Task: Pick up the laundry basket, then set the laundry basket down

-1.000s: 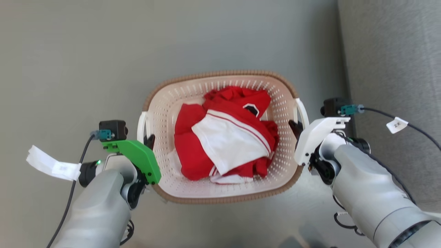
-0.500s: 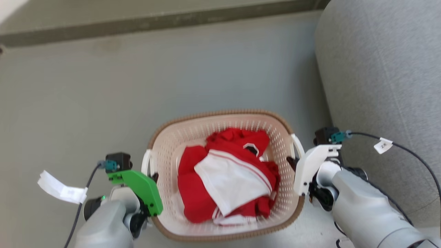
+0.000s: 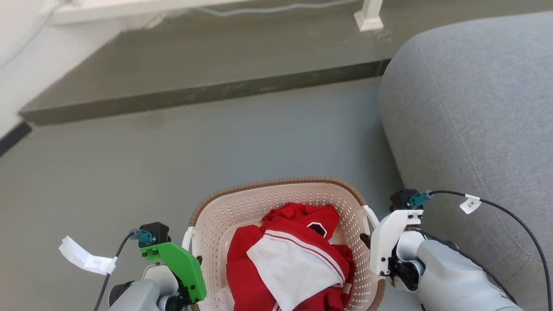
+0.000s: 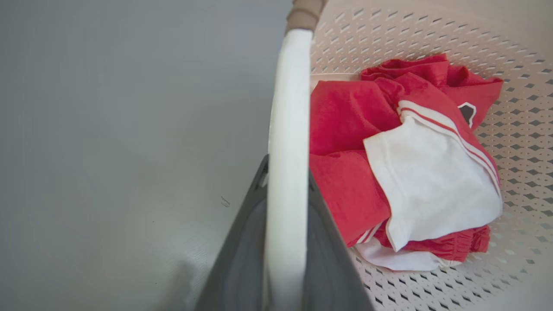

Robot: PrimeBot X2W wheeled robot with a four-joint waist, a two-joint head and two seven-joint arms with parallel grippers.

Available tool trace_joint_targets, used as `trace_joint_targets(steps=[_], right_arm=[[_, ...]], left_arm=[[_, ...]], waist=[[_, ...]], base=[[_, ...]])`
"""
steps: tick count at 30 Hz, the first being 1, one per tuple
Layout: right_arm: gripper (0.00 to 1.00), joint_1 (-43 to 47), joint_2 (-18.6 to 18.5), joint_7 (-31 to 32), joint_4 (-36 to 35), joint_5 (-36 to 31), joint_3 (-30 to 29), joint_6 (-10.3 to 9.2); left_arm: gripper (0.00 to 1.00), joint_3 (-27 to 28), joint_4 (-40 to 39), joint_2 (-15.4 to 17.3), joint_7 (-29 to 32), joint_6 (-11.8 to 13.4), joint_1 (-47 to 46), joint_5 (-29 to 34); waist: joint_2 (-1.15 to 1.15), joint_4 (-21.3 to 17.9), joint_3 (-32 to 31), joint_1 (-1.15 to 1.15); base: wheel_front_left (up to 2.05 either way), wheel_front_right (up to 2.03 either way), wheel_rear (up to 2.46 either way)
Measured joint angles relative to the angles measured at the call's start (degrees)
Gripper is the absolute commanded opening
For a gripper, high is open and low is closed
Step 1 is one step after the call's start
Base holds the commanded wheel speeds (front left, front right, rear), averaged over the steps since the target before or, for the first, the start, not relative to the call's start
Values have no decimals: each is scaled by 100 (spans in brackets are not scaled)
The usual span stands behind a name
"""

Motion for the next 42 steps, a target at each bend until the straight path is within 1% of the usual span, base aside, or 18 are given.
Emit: trace_joint_targets(steps=[9,31,42], right_arm=[[0,1,-22,75,1,85,76,-1],[0,1,-38,274,-37,282,311,-4],[0,-1,-44,301,-36,381,353,-4]], left_arm=[[0,-71,-1,0,77,0,1,-59],[0,-164,56,0,187,0,36,-286],[0,-190,66,1,252,0,37,-346]], waist=[[0,-73,-203,0],[0,-52,-234,0],[0,-53,-135,0]], base=[[0,0,0],[0,0,0],[0,0,0]])
